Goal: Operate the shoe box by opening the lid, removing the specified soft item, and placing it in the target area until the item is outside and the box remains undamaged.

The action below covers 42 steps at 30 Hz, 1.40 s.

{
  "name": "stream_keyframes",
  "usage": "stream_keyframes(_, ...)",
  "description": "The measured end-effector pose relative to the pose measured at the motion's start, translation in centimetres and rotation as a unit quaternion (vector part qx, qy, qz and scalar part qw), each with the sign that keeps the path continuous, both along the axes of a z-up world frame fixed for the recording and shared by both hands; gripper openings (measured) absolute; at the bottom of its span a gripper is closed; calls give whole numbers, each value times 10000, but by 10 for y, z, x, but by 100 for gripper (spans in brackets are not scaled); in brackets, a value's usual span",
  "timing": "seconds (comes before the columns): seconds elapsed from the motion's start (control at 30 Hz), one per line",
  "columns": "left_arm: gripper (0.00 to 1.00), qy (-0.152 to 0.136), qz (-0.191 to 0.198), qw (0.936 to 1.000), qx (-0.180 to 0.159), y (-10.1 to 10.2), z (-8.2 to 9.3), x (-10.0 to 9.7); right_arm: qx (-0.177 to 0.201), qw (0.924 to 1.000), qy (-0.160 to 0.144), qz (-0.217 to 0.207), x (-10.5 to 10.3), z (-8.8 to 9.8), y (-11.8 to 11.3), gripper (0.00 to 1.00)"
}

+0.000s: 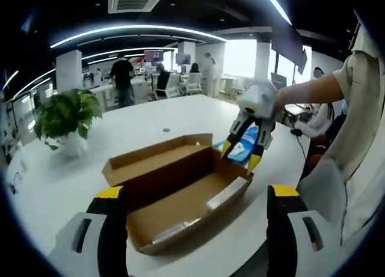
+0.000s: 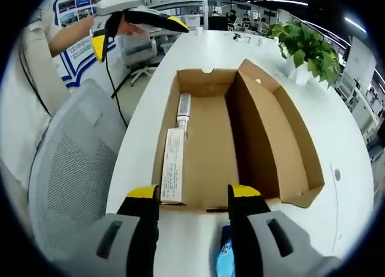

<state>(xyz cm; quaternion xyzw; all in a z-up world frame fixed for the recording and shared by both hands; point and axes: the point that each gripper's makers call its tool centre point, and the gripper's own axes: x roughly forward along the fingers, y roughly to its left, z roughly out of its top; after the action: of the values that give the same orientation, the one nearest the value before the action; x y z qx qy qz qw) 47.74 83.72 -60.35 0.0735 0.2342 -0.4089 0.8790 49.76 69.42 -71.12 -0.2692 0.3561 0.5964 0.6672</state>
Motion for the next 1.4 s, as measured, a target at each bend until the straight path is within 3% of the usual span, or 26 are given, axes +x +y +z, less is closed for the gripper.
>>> stream_keyframes(0.67,100,73,166,9998,12,13,-7,-4,-243,9975,584,329,-3,-34,20,42)
stream_keyframes(1.1,99,169,192,9997,29,12,-15,-7,-266,9985,394,268,8,-29,11,39)
stream_keyframes(1.4,99,175,180,9997,52,11,-16,-8,-46,9984,528,218,-1,-25,21,38)
